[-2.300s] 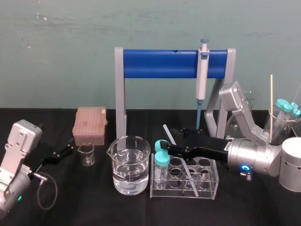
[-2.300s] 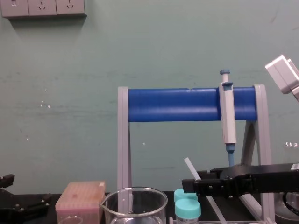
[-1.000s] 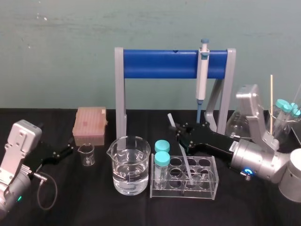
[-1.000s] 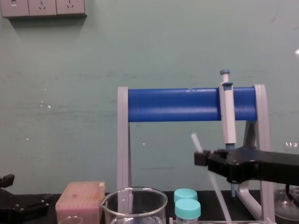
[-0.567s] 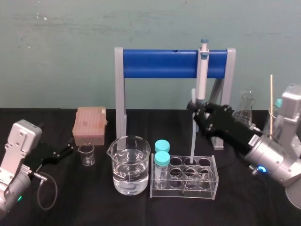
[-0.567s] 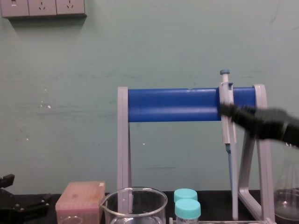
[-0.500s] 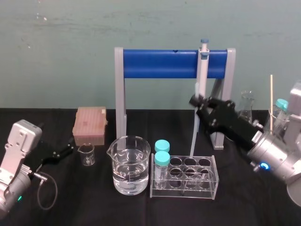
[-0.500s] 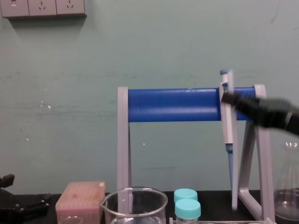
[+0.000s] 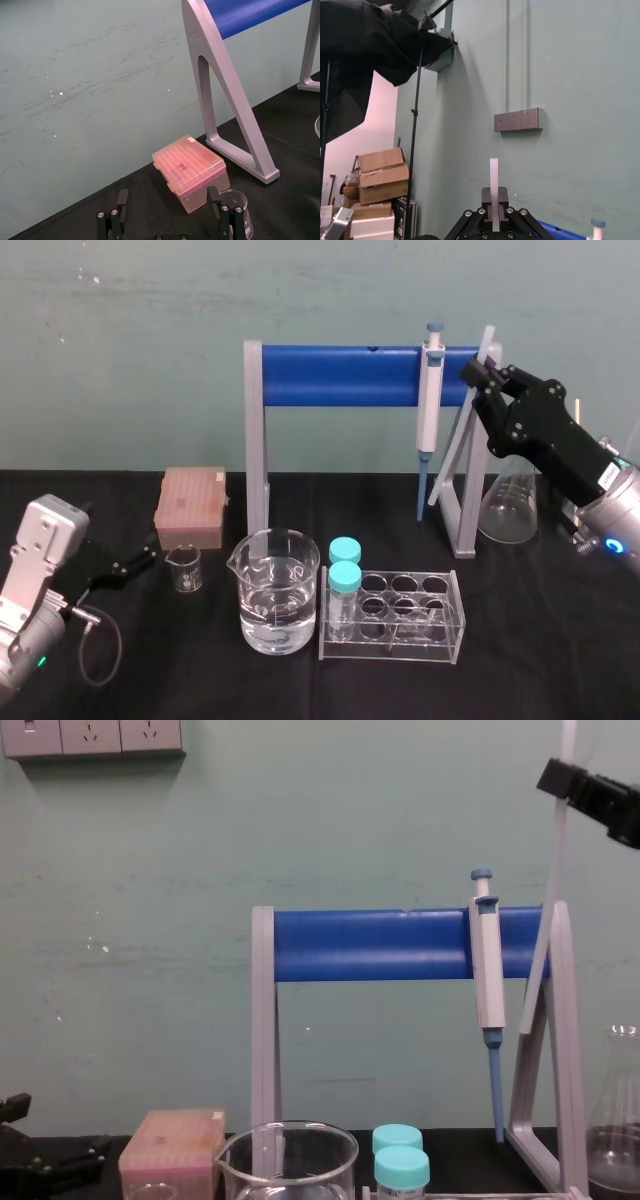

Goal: Pick up the stirring rod with one hand, then place it down.

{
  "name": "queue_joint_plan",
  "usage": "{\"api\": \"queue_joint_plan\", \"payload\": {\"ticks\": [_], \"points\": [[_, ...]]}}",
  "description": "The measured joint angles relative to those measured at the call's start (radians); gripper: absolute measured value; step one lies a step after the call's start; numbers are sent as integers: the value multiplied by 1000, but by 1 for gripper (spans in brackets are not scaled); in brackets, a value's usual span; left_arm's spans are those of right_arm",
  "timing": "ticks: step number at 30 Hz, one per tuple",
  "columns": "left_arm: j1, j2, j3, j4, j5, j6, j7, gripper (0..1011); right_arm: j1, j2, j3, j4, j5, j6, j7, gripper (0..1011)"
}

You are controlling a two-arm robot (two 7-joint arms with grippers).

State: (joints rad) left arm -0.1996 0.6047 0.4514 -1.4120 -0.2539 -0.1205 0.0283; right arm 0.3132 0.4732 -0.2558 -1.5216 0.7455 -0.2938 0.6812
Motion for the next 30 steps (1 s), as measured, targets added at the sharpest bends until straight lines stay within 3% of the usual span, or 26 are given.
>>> {"api": "queue_joint_plan", "payload": {"ticks": [30], "points": [[0, 0, 0, 0, 0, 0, 0, 1000, -2, -2, 6, 4, 1, 14, 8, 68]]}}
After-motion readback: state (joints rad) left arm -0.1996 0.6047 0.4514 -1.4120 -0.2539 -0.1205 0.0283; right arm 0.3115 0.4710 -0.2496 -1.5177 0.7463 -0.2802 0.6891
